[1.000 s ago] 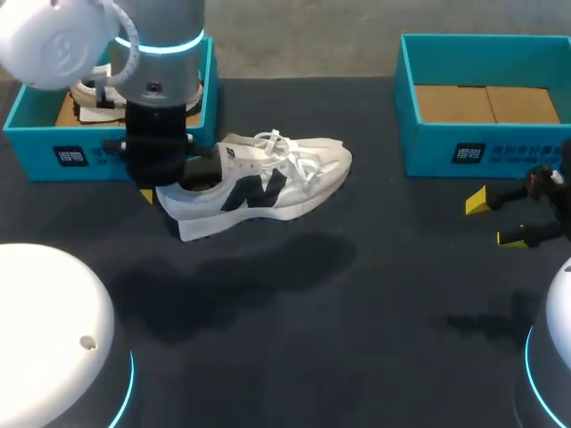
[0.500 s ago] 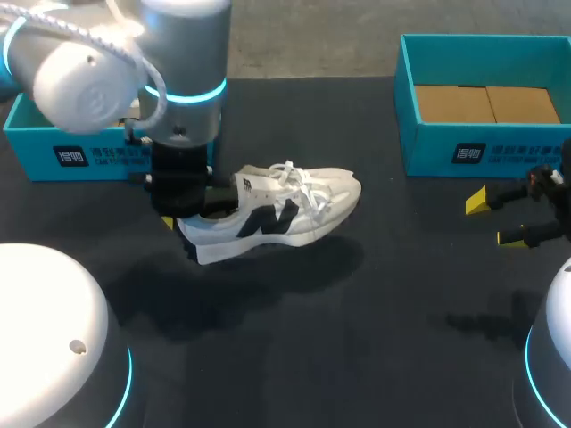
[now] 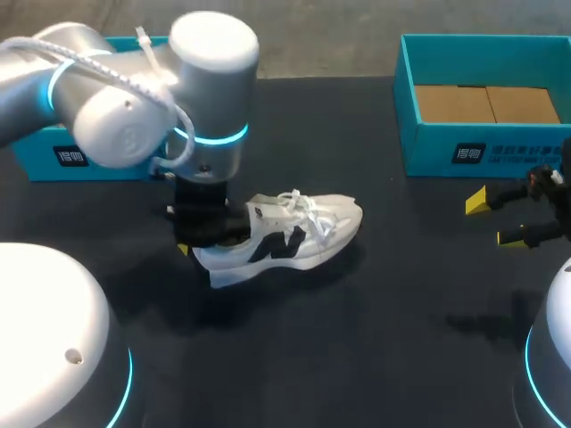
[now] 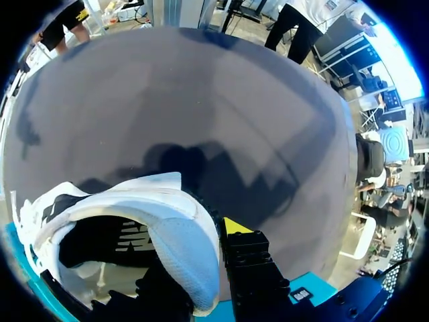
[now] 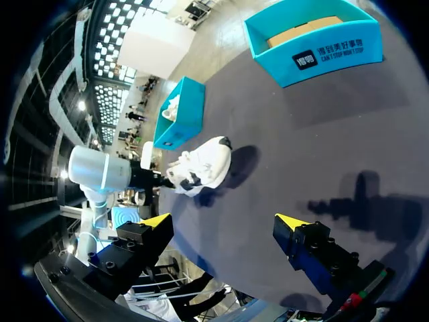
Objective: Take the shoe out of the shoebox, open the shoe tongue, remove and reinsert the insole, then place the shoe into the shoebox
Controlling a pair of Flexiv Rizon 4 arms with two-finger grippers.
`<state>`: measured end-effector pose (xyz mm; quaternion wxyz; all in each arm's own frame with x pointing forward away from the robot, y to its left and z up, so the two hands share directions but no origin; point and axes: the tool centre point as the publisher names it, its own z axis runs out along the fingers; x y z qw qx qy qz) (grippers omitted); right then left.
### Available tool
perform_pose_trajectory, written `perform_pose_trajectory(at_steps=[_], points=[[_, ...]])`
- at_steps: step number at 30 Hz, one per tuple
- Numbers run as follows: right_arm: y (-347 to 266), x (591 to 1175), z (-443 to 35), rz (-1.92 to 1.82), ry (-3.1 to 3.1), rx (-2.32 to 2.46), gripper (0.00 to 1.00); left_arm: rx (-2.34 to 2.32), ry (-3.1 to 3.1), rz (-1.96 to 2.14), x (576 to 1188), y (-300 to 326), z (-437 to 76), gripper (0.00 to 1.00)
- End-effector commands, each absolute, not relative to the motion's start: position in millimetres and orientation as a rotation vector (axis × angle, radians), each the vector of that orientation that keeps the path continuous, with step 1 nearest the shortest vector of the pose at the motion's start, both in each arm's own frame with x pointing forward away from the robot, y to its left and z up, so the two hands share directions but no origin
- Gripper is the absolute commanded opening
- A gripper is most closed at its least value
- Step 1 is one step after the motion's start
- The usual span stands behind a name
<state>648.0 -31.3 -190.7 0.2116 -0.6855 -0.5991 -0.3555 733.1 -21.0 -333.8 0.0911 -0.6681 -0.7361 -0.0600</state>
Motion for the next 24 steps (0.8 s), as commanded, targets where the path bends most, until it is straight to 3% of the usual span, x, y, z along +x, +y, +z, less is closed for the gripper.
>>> perform_pose_trajectory(at_steps=[1,24], points=[[-32,636,-188,-1.164,-1.624,-2.019,1.0,-1.957,-2.189,-0.207,736,-33,-353,0.0],[-32,636,-188,-1.164,-1.624,-2.019,1.0,-1.941,-2.2,-0.181,745,-37,-400,0.0]])
